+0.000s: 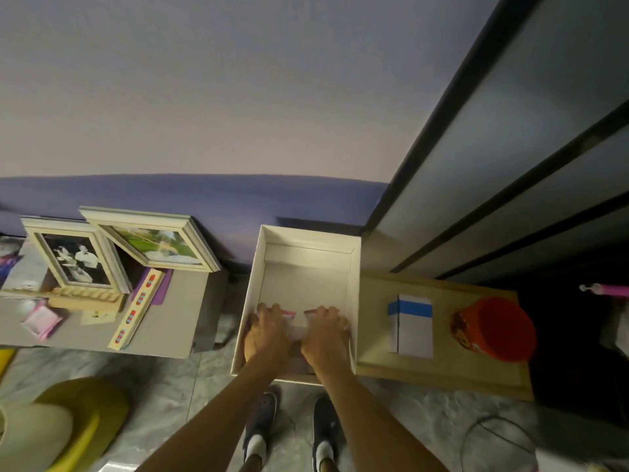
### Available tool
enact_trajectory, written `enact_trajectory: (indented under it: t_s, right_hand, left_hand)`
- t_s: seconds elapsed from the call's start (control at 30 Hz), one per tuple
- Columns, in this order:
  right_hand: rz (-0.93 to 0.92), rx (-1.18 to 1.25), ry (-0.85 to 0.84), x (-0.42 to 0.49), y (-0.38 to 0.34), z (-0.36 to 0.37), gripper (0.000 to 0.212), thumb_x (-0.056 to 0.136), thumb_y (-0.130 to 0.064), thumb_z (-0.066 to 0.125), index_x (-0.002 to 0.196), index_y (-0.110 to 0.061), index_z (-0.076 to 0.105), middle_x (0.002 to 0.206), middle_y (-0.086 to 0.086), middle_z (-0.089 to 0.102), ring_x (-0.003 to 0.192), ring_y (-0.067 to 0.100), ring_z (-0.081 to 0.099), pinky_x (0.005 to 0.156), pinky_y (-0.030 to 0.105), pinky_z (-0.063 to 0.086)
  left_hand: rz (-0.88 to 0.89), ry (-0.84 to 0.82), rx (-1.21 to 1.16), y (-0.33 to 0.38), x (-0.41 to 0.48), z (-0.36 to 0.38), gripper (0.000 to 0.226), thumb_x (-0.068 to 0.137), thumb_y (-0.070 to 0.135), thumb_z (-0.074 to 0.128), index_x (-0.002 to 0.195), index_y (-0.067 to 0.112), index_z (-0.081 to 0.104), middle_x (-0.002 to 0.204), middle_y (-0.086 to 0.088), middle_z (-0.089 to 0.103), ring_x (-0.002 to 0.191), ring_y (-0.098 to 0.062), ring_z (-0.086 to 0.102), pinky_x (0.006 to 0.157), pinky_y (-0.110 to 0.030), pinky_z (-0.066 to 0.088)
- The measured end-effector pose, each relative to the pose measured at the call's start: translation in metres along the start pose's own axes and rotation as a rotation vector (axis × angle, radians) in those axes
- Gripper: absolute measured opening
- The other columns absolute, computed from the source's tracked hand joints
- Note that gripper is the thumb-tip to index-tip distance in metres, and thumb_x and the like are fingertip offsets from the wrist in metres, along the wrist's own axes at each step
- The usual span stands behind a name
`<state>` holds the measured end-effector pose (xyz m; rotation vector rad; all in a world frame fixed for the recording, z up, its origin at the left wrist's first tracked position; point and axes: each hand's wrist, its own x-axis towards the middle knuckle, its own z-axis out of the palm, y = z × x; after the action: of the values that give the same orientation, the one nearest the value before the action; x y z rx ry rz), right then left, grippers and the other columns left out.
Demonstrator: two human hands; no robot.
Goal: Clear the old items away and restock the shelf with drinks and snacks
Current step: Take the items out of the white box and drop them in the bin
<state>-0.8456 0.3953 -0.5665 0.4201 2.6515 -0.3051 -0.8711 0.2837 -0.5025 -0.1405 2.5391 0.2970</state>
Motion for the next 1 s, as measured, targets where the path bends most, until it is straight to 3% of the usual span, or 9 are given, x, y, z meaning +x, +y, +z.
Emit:
enact_trajectory:
  t_s: [0.23,0.37,0.5,0.6,0.7,0.73,0.8,0.87,1.0]
  right_hand:
    - [-0.096,0.17,0.165,0.003,-0.001,-0.046,0.039,0.086,-0.043,0.069,0.121,-0.027,0.063,0.124,-0.005,0.062,0.115,0.016,0.059,0.092,0.028,0.054]
    - [-0.213,0.443,0.33,-0.022,-0.002,-0.121,0.052,0.085,-0.042,0.07,0.133,-0.025,0.061,0.132,-0.001,0.062,0.115,0.02,0.062,0.095,0.04,0.058]
    - [-0.195,0.416,0.354,-0.022,0.006,-0.142,0.063,0.085,-0.04,0.081,0.141,-0.021,0.059,0.141,0.003,0.064,0.118,0.023,0.066,0.094,0.04,0.061]
    - [-0.236,0.417,0.384,-0.033,-0.004,-0.173,0.063,0.089,-0.04,0.08,0.145,-0.026,0.055,0.147,0.001,0.06,0.127,0.024,0.063,0.093,0.041,0.063]
    - [-0.382,0.427,0.41,-0.052,-0.029,-0.203,0.062,0.089,-0.043,0.079,0.143,-0.032,0.052,0.143,-0.004,0.06,0.129,0.02,0.061,0.092,0.04,0.064]
    - [-0.425,0.443,0.405,-0.059,-0.039,-0.211,0.062,0.088,-0.043,0.08,0.142,-0.033,0.052,0.141,-0.005,0.061,0.126,0.019,0.062,0.09,0.038,0.065]
    - [-0.488,0.463,0.384,-0.075,-0.063,-0.224,0.063,0.086,-0.044,0.082,0.142,-0.032,0.055,0.139,-0.004,0.061,0.124,0.019,0.064,0.091,0.033,0.064]
    - [-0.555,0.466,0.362,-0.097,-0.094,-0.236,0.06,0.087,-0.043,0.082,0.14,-0.029,0.058,0.138,-0.003,0.063,0.122,0.018,0.064,0.092,0.027,0.061]
    - [-0.735,0.459,0.331,-0.142,-0.164,-0.237,0.056,0.086,-0.043,0.085,0.135,-0.029,0.062,0.133,-0.007,0.064,0.12,0.009,0.061,0.081,0.011,0.049]
  left_hand:
    - [0.165,0.258,-0.146,-0.005,-0.006,-0.023,0.063,0.085,0.053,0.078,0.138,0.034,0.05,0.137,0.003,0.062,0.118,-0.021,0.067,0.094,-0.038,0.062]
    - [0.148,0.456,-0.327,0.003,-0.057,-0.095,0.064,0.083,0.054,0.081,0.138,0.038,0.054,0.138,0.01,0.061,0.105,-0.014,0.071,0.08,-0.034,0.066]
    - [0.25,0.45,-0.308,-0.015,-0.047,-0.099,0.067,0.082,0.068,0.069,0.142,0.046,0.051,0.133,0.02,0.064,0.112,-0.001,0.066,0.091,-0.035,0.063]
    - [0.232,0.475,-0.49,-0.02,-0.075,-0.13,0.058,0.081,0.053,0.083,0.132,0.043,0.059,0.125,0.016,0.065,0.082,0.0,0.073,0.068,-0.027,0.065]
    - [0.209,0.578,-0.529,-0.031,-0.121,-0.168,0.048,0.089,0.031,0.08,0.135,0.031,0.066,0.138,0.012,0.057,0.11,-0.01,0.066,0.089,-0.022,0.059]
    - [0.185,0.587,-0.527,-0.039,-0.13,-0.175,0.045,0.093,0.026,0.076,0.137,0.029,0.065,0.138,0.012,0.053,0.113,-0.013,0.061,0.089,-0.011,0.053]
    - [0.142,0.638,-0.53,-0.061,-0.153,-0.19,0.045,0.093,0.022,0.077,0.135,0.034,0.064,0.13,0.017,0.048,0.102,-0.01,0.058,0.073,0.002,0.045]
    - [0.126,0.726,-0.574,-0.095,-0.169,-0.198,0.053,0.085,0.032,0.087,0.132,0.034,0.065,0.13,0.016,0.056,0.094,-0.011,0.066,0.061,0.0,0.044]
    - [0.029,0.841,-0.509,-0.178,-0.205,-0.206,0.067,0.08,0.059,0.085,0.137,0.032,0.061,0.135,0.011,0.062,0.082,-0.004,0.069,0.065,-0.017,0.059]
